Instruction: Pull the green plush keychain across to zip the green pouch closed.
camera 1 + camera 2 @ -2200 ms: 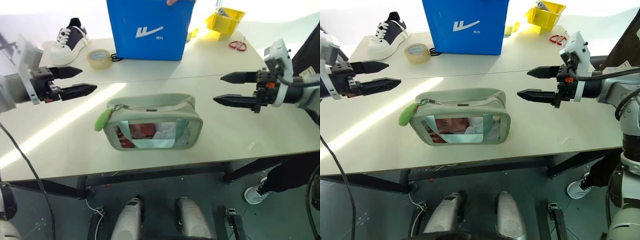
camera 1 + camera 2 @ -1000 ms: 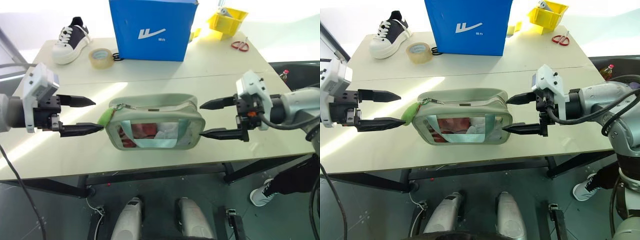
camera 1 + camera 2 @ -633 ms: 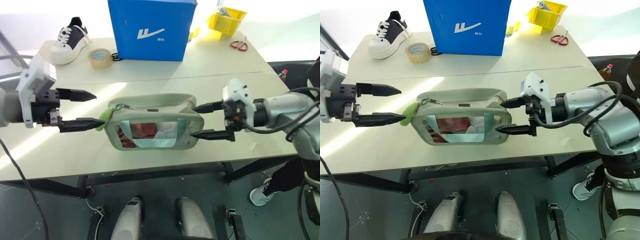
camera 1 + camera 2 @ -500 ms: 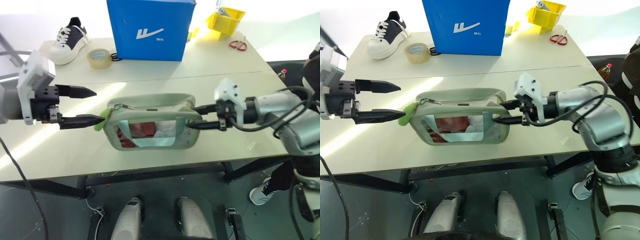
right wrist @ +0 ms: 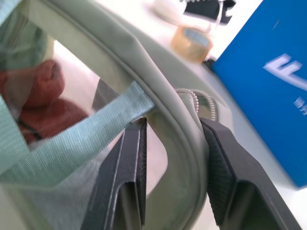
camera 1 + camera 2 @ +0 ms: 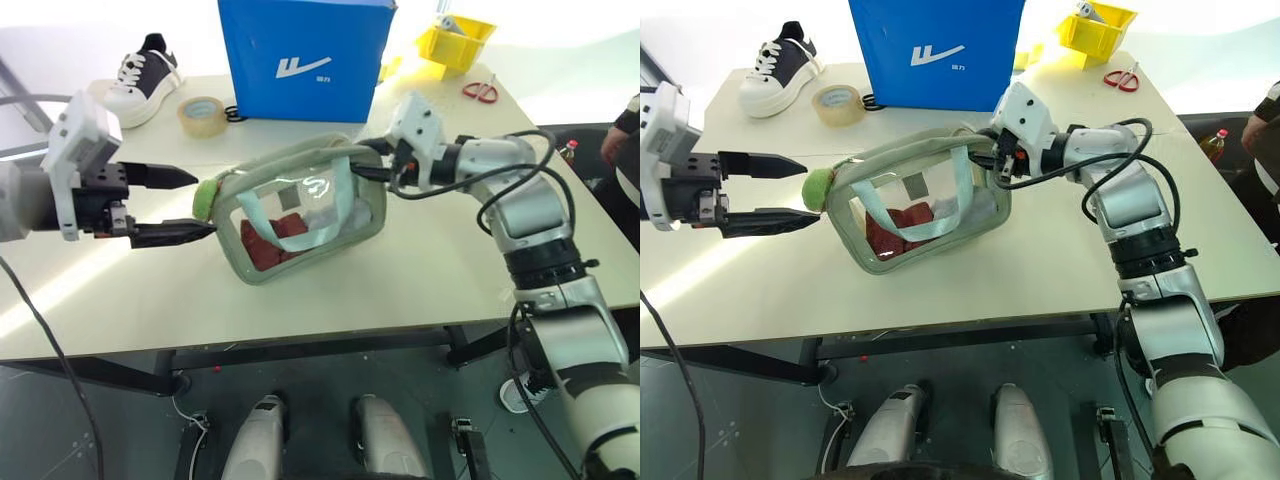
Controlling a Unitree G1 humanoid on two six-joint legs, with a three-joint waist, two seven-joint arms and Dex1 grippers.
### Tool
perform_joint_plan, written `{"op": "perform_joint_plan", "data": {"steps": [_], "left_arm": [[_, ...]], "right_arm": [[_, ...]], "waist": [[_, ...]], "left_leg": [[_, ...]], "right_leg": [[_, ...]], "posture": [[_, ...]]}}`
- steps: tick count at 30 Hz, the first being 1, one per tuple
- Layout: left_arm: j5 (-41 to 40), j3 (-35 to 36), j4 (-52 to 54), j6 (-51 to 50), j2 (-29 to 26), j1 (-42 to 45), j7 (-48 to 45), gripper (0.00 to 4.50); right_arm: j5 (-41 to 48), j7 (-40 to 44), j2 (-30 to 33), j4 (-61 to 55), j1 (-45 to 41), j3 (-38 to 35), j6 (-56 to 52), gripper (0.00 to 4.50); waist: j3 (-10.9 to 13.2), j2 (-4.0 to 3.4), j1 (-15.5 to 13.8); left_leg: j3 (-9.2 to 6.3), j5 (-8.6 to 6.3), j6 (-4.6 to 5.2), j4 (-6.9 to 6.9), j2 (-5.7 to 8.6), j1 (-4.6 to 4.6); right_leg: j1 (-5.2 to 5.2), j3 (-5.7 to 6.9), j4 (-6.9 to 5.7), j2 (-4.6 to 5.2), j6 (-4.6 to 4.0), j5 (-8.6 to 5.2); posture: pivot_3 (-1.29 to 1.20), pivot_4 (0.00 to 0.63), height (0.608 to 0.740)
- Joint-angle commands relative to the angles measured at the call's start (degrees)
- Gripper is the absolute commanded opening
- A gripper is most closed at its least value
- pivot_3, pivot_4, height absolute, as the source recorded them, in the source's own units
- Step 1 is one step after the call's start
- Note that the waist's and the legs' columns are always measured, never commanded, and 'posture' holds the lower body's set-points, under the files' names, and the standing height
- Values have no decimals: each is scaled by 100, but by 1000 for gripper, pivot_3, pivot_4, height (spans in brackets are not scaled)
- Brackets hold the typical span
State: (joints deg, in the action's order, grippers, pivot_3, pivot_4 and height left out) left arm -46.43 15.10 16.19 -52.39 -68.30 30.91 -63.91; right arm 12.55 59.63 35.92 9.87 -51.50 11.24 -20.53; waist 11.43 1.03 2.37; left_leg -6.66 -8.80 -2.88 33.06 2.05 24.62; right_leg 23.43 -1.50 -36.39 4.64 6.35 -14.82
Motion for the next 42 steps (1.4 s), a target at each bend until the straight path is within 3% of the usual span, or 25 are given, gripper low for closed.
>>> {"op": "perform_joint_plan", "data": {"steps": [1, 5, 16, 20, 27, 37, 42], "left_arm": [[-58, 329, 146, -35, -119, -94, 36, 4500], [-107, 387, 139, -57, -137, -84, 92, 4500], [-96, 351, 94, -20, -89, -48, 112, 4500], [-67, 325, 15, 12, -216, 32, -52, 4500], [461, 273, -746, 542, -626, 284, -383, 4500], [519, 350, -704, 679, -569, 37, -468, 4500], [533, 326, -740, 709, -569, 75, -462, 4500]], "right_arm": [[891, 1497, 777, -1550, 737, 162, -718, 1598], [1012, 1725, 1093, -1902, 1016, 141, -1053, 1598], [705, -294, -123, -764, 88, -545, -1332, 1598], [852, -118, -150, -997, 37, -539, -1438, 1598], [1310, -508, -495, -964, -416, -997, -1843, 1598], [1680, -812, -879, -1324, -208, -1099, -2128, 1598], [1508, -298, -441, -1424, -94, -687, -2058, 1598]], "waist": [[0, -1, -2], [1, -2, 119], [0, -1, 100], [1, -1, 38], [1, -2, 35], [1, -1, 29], [1, -2, 28]], "left_leg": [[0, 0, 0, 0, 0, 0], [6, -2, 4, 3, -3, -11], [3, 1, 0, 13, -3, -20], [3, 1, 0, 8, -2, -18], [4, 1, 0, 9, -3, -20], [3, 1, 0, 7, -3, -18], [3, 1, 0, 7, -4, -17]], "right_leg": [[0, 0, 0, 0, 1, -1], [2, -6, -16, -2, 0, -4], [10, -7, -61, 0, -12, -12], [12, -7, -61, 0, -2, -7], [16, -7, -66, -4, -17, -15], [17, -7, -65, -1, -15, -14], [19, -7, -66, -3, -15, -14]], "posture": [[0, 150, 740], [0, 150, 740], [0, 150, 740], [0, 150, 740], [0, 150, 740], [0, 150, 740], [0, 150, 740]]}}
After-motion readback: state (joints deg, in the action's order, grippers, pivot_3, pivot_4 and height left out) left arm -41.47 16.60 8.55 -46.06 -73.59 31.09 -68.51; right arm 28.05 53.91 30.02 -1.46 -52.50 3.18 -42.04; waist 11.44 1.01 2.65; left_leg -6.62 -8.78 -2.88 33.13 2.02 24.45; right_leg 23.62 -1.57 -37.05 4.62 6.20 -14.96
